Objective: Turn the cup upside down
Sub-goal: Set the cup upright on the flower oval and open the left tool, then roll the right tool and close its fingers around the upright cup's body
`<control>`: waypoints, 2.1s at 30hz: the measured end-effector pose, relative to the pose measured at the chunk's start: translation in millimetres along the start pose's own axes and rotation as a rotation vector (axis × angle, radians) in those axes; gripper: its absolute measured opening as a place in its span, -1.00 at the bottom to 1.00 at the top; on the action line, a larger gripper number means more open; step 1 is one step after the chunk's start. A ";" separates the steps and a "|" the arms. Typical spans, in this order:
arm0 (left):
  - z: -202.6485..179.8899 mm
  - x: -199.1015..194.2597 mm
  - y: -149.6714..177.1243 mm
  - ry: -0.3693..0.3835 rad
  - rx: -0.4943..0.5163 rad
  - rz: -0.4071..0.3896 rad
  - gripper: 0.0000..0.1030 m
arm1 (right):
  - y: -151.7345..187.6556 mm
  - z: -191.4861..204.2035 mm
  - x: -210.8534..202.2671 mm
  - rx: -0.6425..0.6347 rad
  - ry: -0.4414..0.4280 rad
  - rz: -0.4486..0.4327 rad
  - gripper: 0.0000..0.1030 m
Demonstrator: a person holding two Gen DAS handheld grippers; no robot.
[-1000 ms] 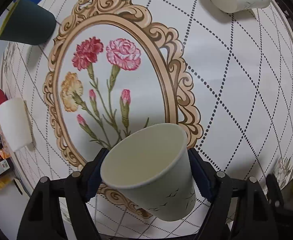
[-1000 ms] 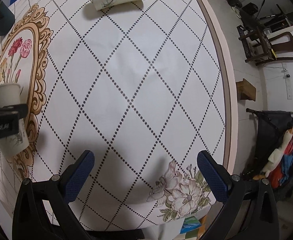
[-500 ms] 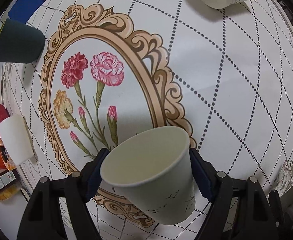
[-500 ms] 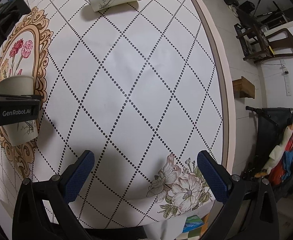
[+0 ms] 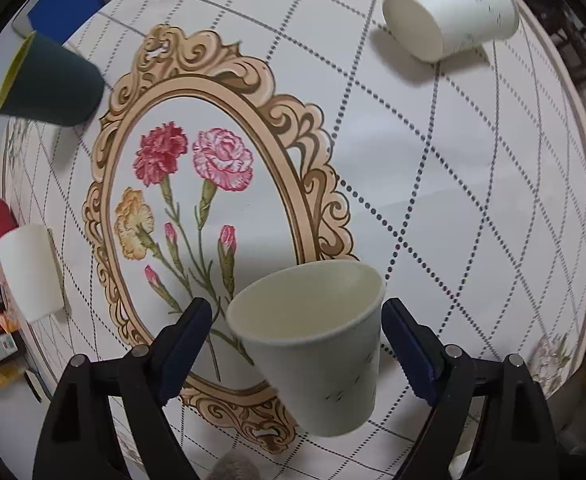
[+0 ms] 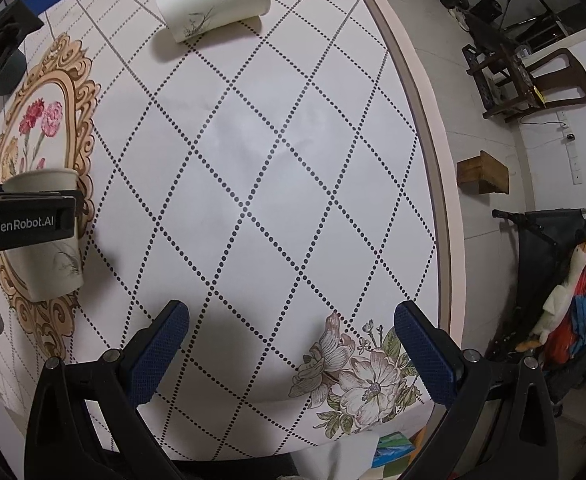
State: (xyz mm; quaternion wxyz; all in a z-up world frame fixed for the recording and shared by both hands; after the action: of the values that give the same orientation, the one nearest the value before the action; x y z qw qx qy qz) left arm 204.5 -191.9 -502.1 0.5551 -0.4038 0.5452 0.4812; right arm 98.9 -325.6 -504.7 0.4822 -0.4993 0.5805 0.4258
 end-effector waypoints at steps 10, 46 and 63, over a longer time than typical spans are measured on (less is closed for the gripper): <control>59.4 -72.8 61.7 0.026 -0.194 -0.139 0.68 | 1.6 35.8 -33.8 -0.036 -0.156 -0.093 1.00; 266.6 23.6 64.4 -0.041 -0.333 -0.111 0.95 | 34.6 185.8 -68.8 -1.776 0.716 -0.301 1.00; 298.4 60.1 68.2 -0.041 -0.472 -0.014 0.96 | 33.5 210.8 24.2 -2.805 1.026 -0.418 1.00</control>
State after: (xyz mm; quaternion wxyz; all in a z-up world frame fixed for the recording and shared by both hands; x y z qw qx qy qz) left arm 199.2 118.6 -533.0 0.4595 -0.5166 0.4033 0.5995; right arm 93.2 -119.3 -564.4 -0.5714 -0.7038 -0.2640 0.3294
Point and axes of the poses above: each gripper's, at about its wrist camera, not at the fingertips, and x roughly the way its jaws point, z to its left, y to its underside, the point moved 10 cm from there along x, roughly the way its jaws point, and after that the axes turned 8 degrees about -x, right-handed, at the moved point
